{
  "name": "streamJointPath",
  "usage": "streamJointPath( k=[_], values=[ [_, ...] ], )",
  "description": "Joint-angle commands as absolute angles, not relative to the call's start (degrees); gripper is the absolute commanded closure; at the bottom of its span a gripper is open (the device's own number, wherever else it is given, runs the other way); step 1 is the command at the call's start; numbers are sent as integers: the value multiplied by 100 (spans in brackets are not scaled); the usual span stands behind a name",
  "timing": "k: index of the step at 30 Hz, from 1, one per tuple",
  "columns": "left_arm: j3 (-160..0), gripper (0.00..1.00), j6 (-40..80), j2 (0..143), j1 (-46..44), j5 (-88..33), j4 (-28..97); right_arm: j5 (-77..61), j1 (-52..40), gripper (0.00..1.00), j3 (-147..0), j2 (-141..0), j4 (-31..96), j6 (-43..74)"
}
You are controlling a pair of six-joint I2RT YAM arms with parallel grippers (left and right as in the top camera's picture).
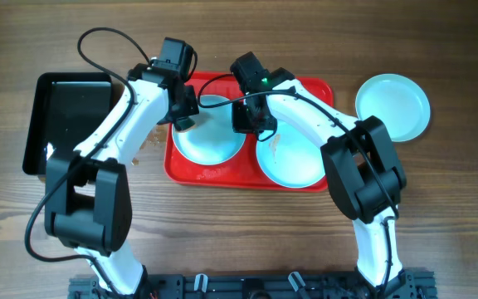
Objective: Clean dirty plates on tray and stack at the side
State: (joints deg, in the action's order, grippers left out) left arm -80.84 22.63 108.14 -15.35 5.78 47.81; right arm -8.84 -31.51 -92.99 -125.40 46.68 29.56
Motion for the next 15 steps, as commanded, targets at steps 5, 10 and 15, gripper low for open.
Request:
streamJointPath(
  k=[5, 10, 15],
  values=[
    [-8160, 96, 2276, 11146, -1529, -755, 4552, -698, -3122, 96, -9227, -12403, 4676, 2998],
    [-8160, 96, 2276, 11603, -1570, -1352, 4257, -698, -3122, 96, -9227, -12403, 4674, 3000],
    [-8160, 96, 2276, 12046, -1594, -1321, 4117, -698, -3122, 96, -9227, -12403, 4676, 2995]
  ],
)
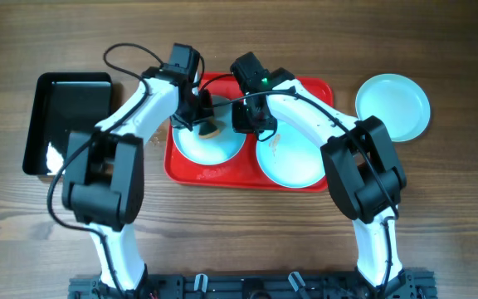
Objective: Clean dirty plates on tray and stack at the side
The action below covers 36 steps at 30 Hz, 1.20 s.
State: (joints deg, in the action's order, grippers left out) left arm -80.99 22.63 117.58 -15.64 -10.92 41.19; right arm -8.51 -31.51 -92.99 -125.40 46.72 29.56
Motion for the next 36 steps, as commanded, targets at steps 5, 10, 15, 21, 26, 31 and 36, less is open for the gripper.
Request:
streamJointPath(
  k=[5, 10, 15, 21, 26, 31, 36],
  values=[
    [-8160, 96, 2274, 12149, -1516, -303, 4372, -694, -3122, 96, -9227, -12403, 4676, 2978],
    [-8167, 96, 2274, 11990, -1406, 827, 4934, -626, -3122, 96, -9227, -12403, 4681, 2954],
    [-8167, 96, 2276, 11633, -1391, 2040, 5358, -609, -3122, 96, -9227, -12403, 4698, 2961],
    [-8167, 96, 2281, 11034, -1402, 2508, 5452, -567, -3122, 96, -9227, -12403, 4698, 3002],
    [-8167, 96, 2296, 10541, -1538, 2368, 5374, -569, -3122, 96, -9227, -12403, 4696, 3000],
    [-8167, 96, 2296, 10333, -1680, 1625, 5304, -572, -3122, 96, -9227, -12403, 4696, 3002],
    [-8167, 96, 2296, 10361, -1678, 482, 5323, -569, -3116, 96, -9268, -12387, 4589, 2995]
  ],
)
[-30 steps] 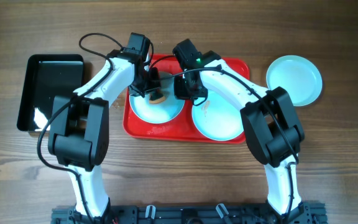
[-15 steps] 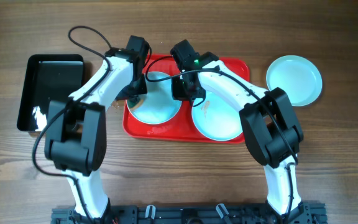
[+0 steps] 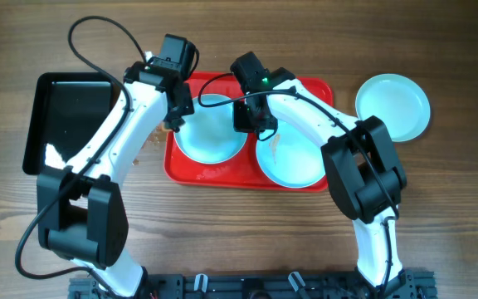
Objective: Clean dirty plates on tray and stack at the side
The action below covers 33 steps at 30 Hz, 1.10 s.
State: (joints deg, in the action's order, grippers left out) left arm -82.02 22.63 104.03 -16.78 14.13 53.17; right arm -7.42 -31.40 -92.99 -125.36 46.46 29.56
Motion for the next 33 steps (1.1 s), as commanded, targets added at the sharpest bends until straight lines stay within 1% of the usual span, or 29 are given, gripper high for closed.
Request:
streamJointPath(
  k=[1, 5, 9, 12, 16, 20, 21, 26, 29, 33],
  values=[
    [-8167, 96, 2296, 10361, -1678, 314, 5352, -569, -3103, 96, -9319, -12370, 4593, 2989],
    [-8167, 96, 2296, 10359, -1678, -45, 5555, -449, -2941, 96, -9614, -12086, 4626, 2679],
    [-8167, 96, 2294, 10348, -1671, -62, 5717, 716, -2753, 96, -9896, -11629, 4759, 2598],
    [-8167, 96, 2296, 10348, -1662, -64, 5819, 1559, -2668, 96, -10042, -11244, 4788, 2021],
    [-8167, 96, 2296, 10348, -1662, -250, 5857, 2694, -2670, 96, -10049, -10873, 4692, 1708],
    [-8167, 96, 2296, 10348, -1662, -320, 5854, 2932, -2729, 96, -10051, -10669, 4589, 698],
    [-8167, 96, 2296, 10350, -1662, -318, 5837, 3092, -2783, 96, -10051, -10659, 4587, 475],
    [-8167, 96, 2294, 10350, -1662, -318, 5769, 4429, -3190, 96, -10049, -10659, 4609, 362],
    [-8167, 96, 2296, 10350, -1662, -318, 5721, 5089, -3564, 96, -10049, -10659, 4589, -47],
    [-8167, 96, 2296, 10350, -1662, -318, 5645, 6187, -4064, 96, -10049, -10659, 4567, -154]
  ],
)
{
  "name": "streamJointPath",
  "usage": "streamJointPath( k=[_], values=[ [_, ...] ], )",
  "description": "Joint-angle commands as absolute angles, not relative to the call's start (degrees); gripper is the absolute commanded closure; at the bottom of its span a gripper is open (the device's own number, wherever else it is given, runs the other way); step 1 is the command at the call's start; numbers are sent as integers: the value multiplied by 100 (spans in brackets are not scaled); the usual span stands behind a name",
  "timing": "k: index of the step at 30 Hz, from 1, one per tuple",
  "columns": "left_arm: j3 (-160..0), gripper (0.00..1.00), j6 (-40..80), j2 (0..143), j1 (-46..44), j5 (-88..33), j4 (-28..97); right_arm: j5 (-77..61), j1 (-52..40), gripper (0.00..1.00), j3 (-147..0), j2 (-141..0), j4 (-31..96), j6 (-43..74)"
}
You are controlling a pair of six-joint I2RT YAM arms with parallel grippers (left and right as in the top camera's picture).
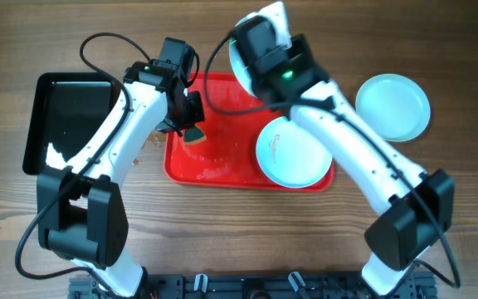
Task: Clean dirty plates on tray and stack at the side
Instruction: 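Lift the plate with the right gripper and carry it right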
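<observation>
On the red tray (222, 162) only one pale blue plate (295, 158) is left, on the right half, with a smear of dirt near its middle. My right gripper (254, 51) is raised high over the tray's back edge. It is mostly hidden under its own wrist and is shut on a second pale blue plate (275, 14), whose rim shows around the wrist. My left gripper (187, 123) is low over the bare left half of the tray, shut on a yellow-brown sponge (195, 138).
A clean pale blue plate (392, 104) lies on the wooden table right of the tray. A black bin (65, 116) stands to the left. A few crumbs (146, 146) lie on the table between the bin and the tray.
The left plate is off the tray and up in my right gripper, close to the camera. My left gripper with the sponge is now over the bare tray floor where that plate lay.
My right gripper stayed at the left plate's right rim while my left gripper and the sponge stood at the plate's upper left, then over its middle, then back at its left edge. Now the right gripper holds that plate high above the tray.
</observation>
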State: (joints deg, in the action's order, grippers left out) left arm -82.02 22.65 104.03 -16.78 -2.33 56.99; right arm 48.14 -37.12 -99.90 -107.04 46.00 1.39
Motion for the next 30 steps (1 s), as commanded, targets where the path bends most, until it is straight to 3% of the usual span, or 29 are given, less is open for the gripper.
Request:
streamJointPath(
  k=[1, 5, 30],
  values=[
    [-8167, 96, 2296, 10350, -1662, -320, 5642, 6416, -4167, 96, -10049, -10659, 4567, -156],
    [-8167, 96, 2296, 10350, -1662, -320, 5640, 6967, -4484, 96, -10049, -10659, 4565, -244],
    [-8167, 96, 2296, 10350, -1662, -320, 5616, 6906, -4578, 96, -10049, -10659, 4604, 16]
  ],
)
